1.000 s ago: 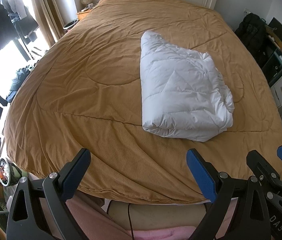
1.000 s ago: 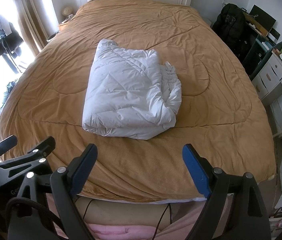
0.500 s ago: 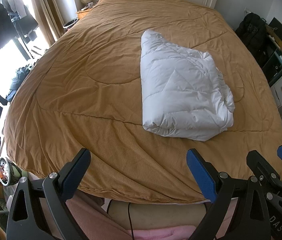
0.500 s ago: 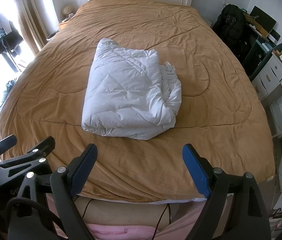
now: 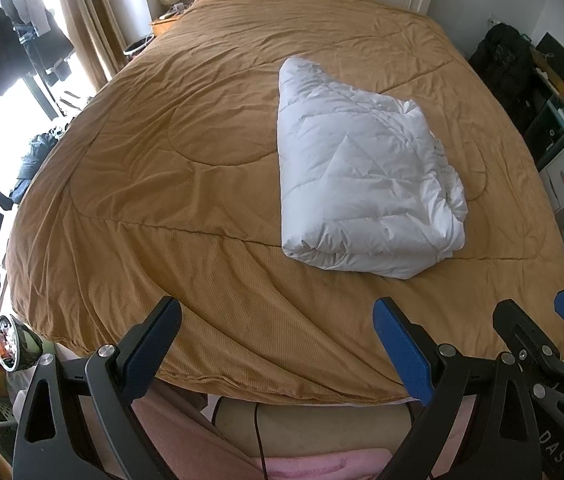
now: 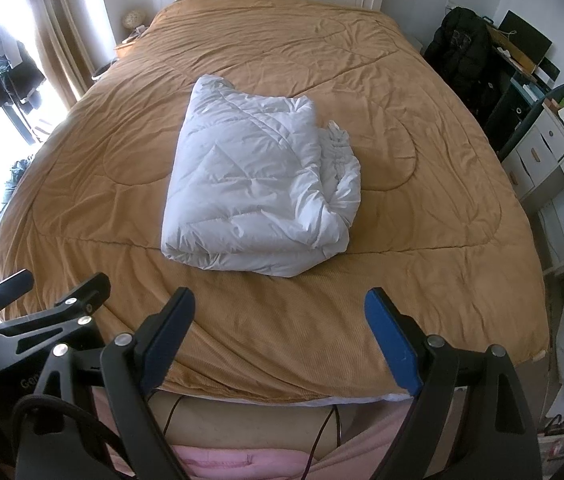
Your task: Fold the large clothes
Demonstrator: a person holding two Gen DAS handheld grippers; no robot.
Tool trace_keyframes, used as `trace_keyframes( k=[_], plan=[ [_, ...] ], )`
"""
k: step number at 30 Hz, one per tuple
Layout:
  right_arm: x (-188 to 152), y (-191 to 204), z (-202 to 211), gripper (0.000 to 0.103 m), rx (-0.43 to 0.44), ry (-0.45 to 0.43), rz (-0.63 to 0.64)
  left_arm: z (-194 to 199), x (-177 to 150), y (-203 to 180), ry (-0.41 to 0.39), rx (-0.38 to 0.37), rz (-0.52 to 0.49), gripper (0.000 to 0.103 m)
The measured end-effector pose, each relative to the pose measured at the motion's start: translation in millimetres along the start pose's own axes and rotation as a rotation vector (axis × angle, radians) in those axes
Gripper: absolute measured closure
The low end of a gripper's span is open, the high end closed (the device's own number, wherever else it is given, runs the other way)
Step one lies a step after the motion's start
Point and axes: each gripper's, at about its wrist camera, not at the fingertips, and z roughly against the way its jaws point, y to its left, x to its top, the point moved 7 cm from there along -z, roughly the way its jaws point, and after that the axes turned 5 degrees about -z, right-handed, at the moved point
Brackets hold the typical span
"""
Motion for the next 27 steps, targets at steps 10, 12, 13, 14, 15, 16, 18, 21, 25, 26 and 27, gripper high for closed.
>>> trace_keyframes(
  k=[10, 12, 13, 14, 15, 16, 18, 21, 25, 26, 27],
  plan=[
    [0.6, -1.7, -0.6, 0.016, 0.001, 0.002, 0.002, 0.1, -0.4, -0.1, 0.002, -0.001, 0.001, 0.006],
    [0.2, -2.2, -0.5, 0.016, 0.002, 0.002, 0.002, 0.4, -0.9, -0.5, 0.002, 0.001, -0.001, 0.006],
    [0.4, -1.6, -0.3, 0.016, 0.001, 0.001, 0.002, 0.3, -1.0, -0.5, 0.002, 0.001, 0.001, 0.006],
    [-0.4, -3.1, -0.3, 0.016, 0.001, 0.001, 0.002, 0.1, -0.5, -0.4, 0.002, 0.0, 0.002, 0.006],
    [0.1, -2.3, -0.3, 0.016, 0.0, 0.001, 0.002, 0.2, -0.7, -0.5, 0.002, 0.0, 0.001, 0.006],
    [0.6, -2.0, -0.3, 0.016, 0.0, 0.001, 0.003, 0.2, -1.0, -0.5, 0.002, 0.0, 0.0, 0.006],
    [0.5, -2.7, -0.4, 0.016, 0.0, 0.001, 0.004, 0.2, -1.6, -1.0, 0.001, 0.002, 0.001, 0.006],
    [0.8, -2.6, -0.6, 0.016, 0.001, 0.002, 0.003, 0.9, -2.4, -0.9, -0.005, 0.008, 0.001, 0.006],
    [0.7, -3.6, -0.5, 0.016, 0.0, 0.003, 0.005, 0.5, -5.0, -1.1, -0.002, 0.009, -0.002, 0.006],
    [1.0, -3.5, -0.6, 0.016, 0.0, 0.003, 0.005, 0.7, -4.2, -1.6, -0.002, 0.009, 0.0, 0.006],
    [-0.3, -5.0, -0.7, 0.016, -0.001, 0.004, 0.004, 0.7, -5.5, -1.6, 0.0, 0.007, 0.0, 0.006]
  ],
)
